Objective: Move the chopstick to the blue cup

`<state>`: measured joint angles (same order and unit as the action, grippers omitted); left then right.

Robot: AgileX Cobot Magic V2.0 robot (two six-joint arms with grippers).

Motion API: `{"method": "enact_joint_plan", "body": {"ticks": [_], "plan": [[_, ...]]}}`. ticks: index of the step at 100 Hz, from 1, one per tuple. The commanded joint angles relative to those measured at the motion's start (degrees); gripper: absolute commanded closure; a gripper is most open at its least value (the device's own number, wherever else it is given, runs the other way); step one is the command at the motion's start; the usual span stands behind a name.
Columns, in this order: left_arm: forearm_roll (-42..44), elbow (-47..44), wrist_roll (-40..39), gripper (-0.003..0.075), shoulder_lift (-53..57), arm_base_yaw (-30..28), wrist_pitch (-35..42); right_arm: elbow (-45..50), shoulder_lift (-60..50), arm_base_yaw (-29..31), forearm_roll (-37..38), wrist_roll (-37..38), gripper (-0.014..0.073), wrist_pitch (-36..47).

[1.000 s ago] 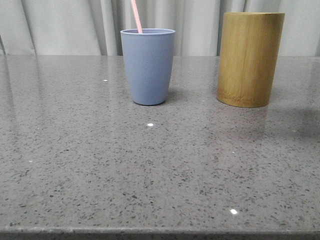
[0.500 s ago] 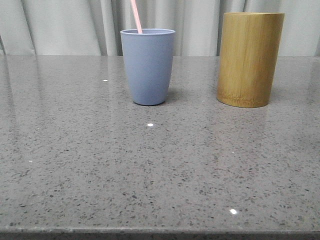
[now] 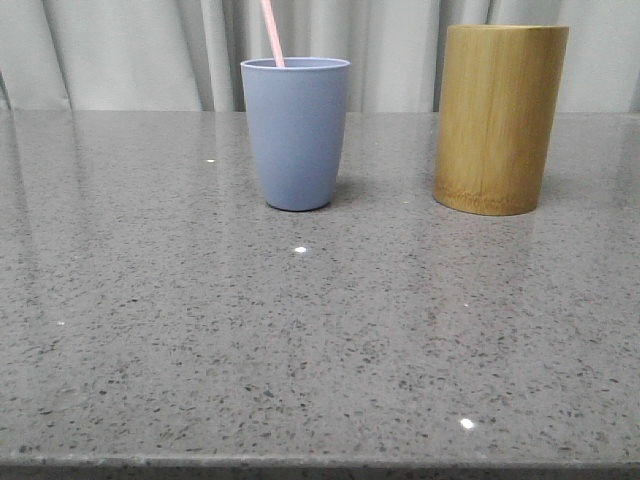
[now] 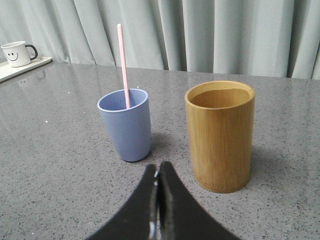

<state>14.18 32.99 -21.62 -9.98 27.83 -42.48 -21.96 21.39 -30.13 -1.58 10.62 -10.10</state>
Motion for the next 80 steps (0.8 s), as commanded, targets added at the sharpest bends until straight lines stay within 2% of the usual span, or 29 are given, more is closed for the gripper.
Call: {"method": "enact_joint_plan", "body": {"ticks": [1,80], "plan": [[0.8,1.4,-0.74,0.0739,-0.72,0.29,4.81,-1.46,0.18,0.31,0.5,-0.11,0.0653,4.9],[1.56,0.92,-0.74,0.0739,-0.72,0.29,4.22,-1.46,0.18,0.31,0.5,-0.11,0.0653,4.9]]}}
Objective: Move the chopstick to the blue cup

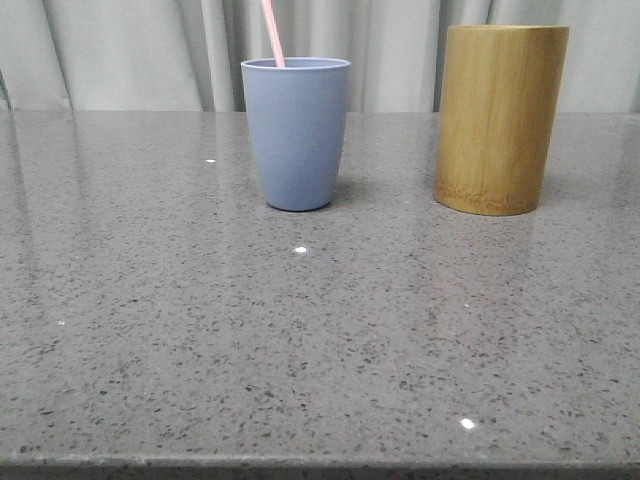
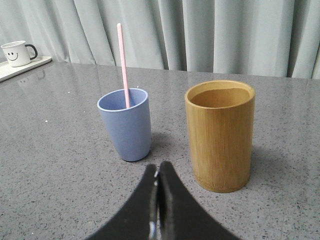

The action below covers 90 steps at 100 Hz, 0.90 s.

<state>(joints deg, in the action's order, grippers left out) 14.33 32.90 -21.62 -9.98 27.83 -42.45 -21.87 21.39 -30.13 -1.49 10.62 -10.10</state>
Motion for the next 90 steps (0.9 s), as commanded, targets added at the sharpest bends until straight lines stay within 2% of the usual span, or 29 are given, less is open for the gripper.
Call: {"method": "enact_joint_plan", "body": {"ticks": [1,11,22,32,40,53,59,74,90], "plan": [[1.98,0.85,-0.74,0.0739,-0.72,0.29,4.18,-1.55,0.18,0.31,0.41,-0.11,0.0653,4.9],[6.2,-0.42,-0.74,0.0739,-0.6,-0.26,4.2,-1.55,0.18,0.31,0.41,-0.11,0.0653,4.9],[3.38,-2.35,-0.74,0.0739,-0.33,-2.84,6.88,-1.55,0.18,0.31,0.41,-0.11,0.0653,4.9],[1.72,-5.53,0.8,0.0739,0.31,-6.51,13.01,-1.55,0.18,0.31,0.41,-0.11,0.0653,4.9],[-0.52,-8.99,5.02,0.0739,0.67,-10.21,20.01,-1.55,0.18,0.31,0.41,-0.11,0.0653,4.9],[-12.09,-15.39,16.78,0.0739,1.81,-17.02,27.42,-1.55,0.18,0.31,0.41,-0.11,0.0653,4.9],[-14.33,-18.55,20.51,0.0739,2.28,-19.57,30.99,-1.55,0.18,0.31,0.41,-0.11,0.0653,4.9],[-14.81,-25.93,20.77,0.0739,4.94,-24.44,40.32,-1.55,0.18,0.31,0.41,-0.11,0.0653,4.9],[-16.82,-32.69,20.77,0.0739,9.53,-26.32,42.45,-1.55,0.18,0.31,0.41,-0.11,0.0653,4.9]]}}
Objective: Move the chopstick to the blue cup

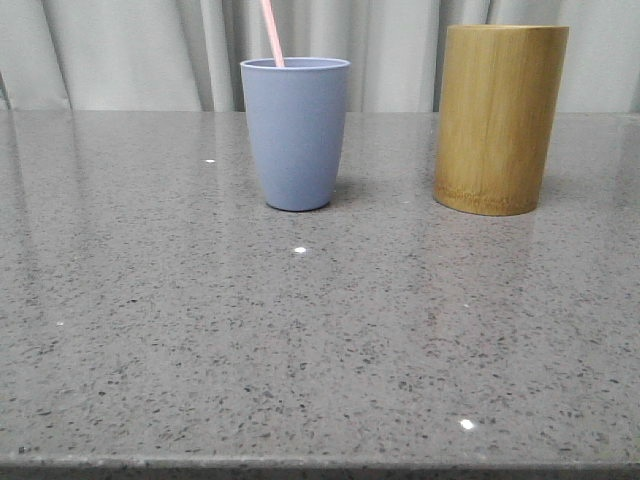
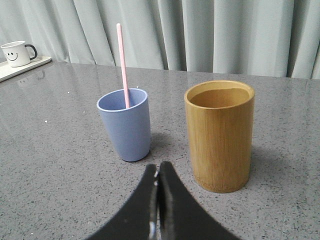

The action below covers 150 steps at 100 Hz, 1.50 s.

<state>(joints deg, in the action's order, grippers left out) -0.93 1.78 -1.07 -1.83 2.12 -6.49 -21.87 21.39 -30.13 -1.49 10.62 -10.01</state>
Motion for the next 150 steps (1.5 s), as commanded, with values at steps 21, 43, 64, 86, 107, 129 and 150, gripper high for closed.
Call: {"method": "enact_joint_plan", "body": {"ticks": [21,43,64,86,107,129,150], "plan": [[-2.6,-2.45,0.22,0.0739,4.04,-0.85,0.69,-1.55,0.18,0.31,0.41,-0.11,0.0653,4.78],[-2.6,-2.45,0.22,0.0739,4.04,-0.85,1.07,-1.55,0.18,0.31,0.41,-0.11,0.0653,4.73],[-2.6,-2.45,0.22,0.0739,4.04,-0.85,1.07,-1.55,0.18,0.31,0.41,-0.11,0.0653,4.73],[-2.6,-2.45,0.22,0.0739,4.04,-0.85,1.07,-1.55,0.18,0.31,0.41,-0.11,0.0653,4.73],[-2.6,-2.45,0.22,0.0739,4.04,-0.85,1.07,-1.55,0.18,0.31,0.96,-0.19,0.0653,4.66],[-2.6,-2.45,0.22,0.0739,4.04,-0.85,1.07,0.35,0.18,1.78,0.95,-0.19,0.0653,7.91],[-2.6,-2.45,0.22,0.0739,4.04,-0.85,1.07,7.94,-1.16,10.2,1.07,-0.14,0.0653,17.12]]}}
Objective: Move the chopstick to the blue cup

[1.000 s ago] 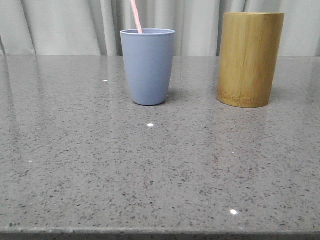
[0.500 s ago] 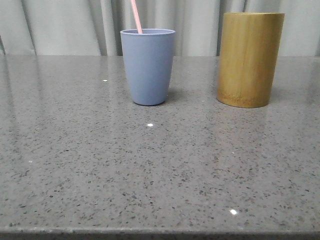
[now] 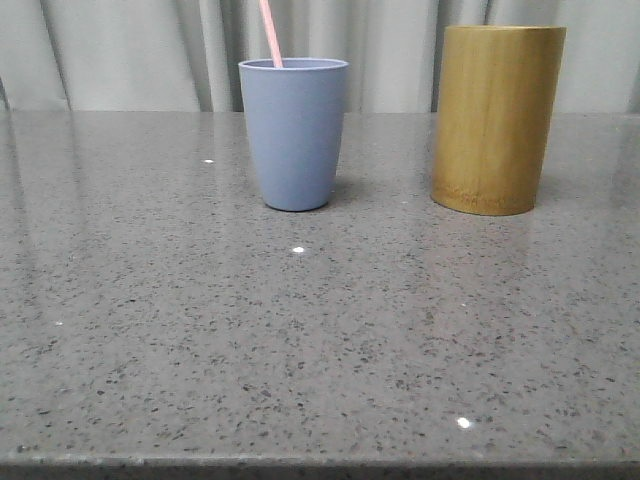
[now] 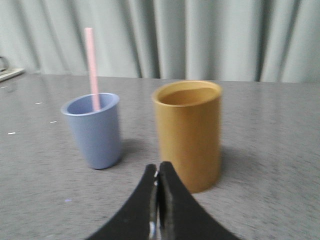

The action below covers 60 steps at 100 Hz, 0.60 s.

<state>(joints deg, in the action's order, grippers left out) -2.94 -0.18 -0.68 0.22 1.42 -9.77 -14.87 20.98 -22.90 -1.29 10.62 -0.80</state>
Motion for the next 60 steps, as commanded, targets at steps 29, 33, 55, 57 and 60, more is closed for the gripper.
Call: {"method": "enact_joint_plan", "body": {"ticks": [29,33,55,57,60], "plan": [[-0.58,-0.49,-0.17,0.0739,1.99,-0.14,4.35,11.18,-8.36,12.77,1.72,-0.14,0.0653,8.64],[-0.58,-0.49,-0.17,0.0739,1.99,-0.14,4.35,12.36,-9.32,13.61,1.77,-0.14,0.0653,8.55],[-0.58,-0.49,-0.17,0.0739,1.99,-0.14,4.35,16.51,-15.09,18.4,3.68,-0.14,0.0653,6.57],[-0.58,-0.49,-0.17,0.0739,1.99,-0.14,4.35,16.51,-15.46,18.6,3.74,-0.14,0.0653,6.24],[-0.58,-0.49,-0.17,0.0739,1.99,-0.14,4.35,16.51,-16.47,19.14,3.74,-0.14,0.0653,5.68]]}}
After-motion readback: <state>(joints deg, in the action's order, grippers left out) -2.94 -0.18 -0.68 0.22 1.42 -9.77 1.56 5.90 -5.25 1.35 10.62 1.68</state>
